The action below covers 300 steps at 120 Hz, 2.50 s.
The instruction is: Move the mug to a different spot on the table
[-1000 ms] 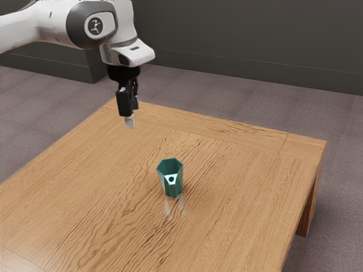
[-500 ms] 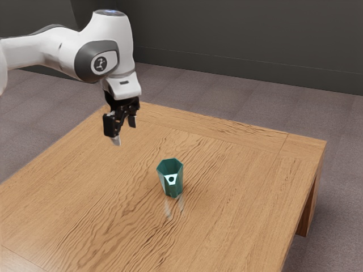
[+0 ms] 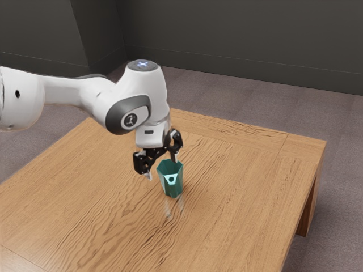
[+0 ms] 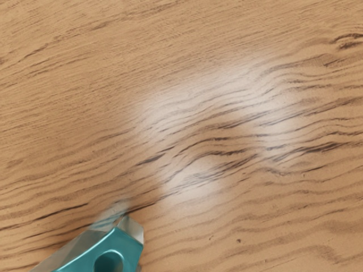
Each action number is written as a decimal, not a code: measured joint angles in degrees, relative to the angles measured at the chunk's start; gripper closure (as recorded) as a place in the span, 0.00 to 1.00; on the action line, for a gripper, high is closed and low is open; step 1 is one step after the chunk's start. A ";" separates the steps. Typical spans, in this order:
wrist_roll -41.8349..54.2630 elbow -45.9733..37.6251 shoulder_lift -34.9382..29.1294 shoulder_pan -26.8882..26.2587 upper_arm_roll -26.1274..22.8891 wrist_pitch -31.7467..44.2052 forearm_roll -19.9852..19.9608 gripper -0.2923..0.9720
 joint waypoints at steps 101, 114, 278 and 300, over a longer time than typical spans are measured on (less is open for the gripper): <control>21.08 -2.60 9.56 -0.24 -0.30 11.46 14.46 0.23; 22.15 -2.41 11.11 -0.26 -0.10 13.77 14.25 0.23; 22.40 -2.40 7.52 0.32 3.50 20.35 14.33 0.77; 22.32 -3.45 5.02 0.28 4.70 20.45 14.38 0.79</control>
